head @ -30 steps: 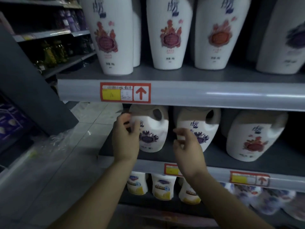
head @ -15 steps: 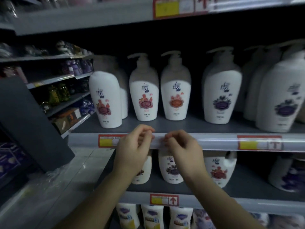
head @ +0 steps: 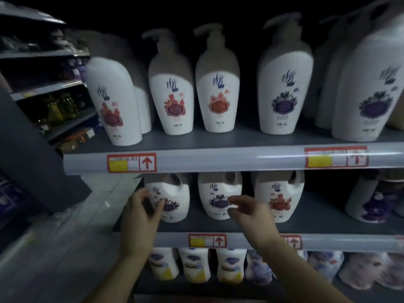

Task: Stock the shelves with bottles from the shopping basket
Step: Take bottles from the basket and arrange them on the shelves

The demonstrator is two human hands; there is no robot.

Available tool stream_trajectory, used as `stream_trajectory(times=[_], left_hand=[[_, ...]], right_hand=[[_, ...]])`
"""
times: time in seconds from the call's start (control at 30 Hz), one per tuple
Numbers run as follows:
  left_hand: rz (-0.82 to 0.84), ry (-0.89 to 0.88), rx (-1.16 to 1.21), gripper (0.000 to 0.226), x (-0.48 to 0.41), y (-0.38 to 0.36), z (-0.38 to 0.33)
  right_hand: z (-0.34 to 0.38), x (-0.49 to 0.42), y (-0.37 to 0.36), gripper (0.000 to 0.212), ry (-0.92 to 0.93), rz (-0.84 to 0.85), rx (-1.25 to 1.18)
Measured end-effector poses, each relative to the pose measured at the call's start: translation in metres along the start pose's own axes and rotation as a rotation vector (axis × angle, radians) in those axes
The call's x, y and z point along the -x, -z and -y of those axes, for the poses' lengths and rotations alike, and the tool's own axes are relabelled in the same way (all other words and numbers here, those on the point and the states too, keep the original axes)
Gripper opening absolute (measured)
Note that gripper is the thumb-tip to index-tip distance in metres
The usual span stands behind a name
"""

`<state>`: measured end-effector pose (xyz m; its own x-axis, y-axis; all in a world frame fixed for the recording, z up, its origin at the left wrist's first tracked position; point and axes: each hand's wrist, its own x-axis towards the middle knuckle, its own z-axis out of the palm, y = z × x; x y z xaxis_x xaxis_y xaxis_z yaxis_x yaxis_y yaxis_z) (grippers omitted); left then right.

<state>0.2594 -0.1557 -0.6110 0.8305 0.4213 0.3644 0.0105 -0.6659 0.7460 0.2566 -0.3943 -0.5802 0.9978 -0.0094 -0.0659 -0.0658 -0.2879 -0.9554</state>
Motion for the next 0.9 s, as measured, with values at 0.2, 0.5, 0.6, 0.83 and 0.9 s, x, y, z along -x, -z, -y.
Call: stream_trajectory(times=[0.2, 0.5, 0.6, 0.83, 0.9], left_hand=[[0.158, 0.341, 0.291, 0.128, -0.049, -0.039, 0.044], [0.204, 0.304, 0.493, 0.094, -0.064, -0.071, 0.069], [0.218, 0.292, 0.485, 0.09, -0.068, -0.071, 0.068], [0.223, 0.306, 0.503, 0.097, -0.065, -0.074, 0.069], [0.223, 0.309, 0.532, 0.094, -0.06, -0.075, 0.07]], right_hand=[[-0.029, -0.059, -0.026, 0.096, -0.024, -0.152, -0.039], [-0.056, -0.107, -0.034, 0.069, 0.001, -0.114, -0.026], [-0.063, -0.109, -0.039, 0.072, 0.014, -0.138, -0.064], [-0.063, -0.102, -0.037, 0.065, 0.072, -0.14, -0.009], [-0.064, -0.101, -0.034, 0.063, 0.069, -0.107, 0.006]])
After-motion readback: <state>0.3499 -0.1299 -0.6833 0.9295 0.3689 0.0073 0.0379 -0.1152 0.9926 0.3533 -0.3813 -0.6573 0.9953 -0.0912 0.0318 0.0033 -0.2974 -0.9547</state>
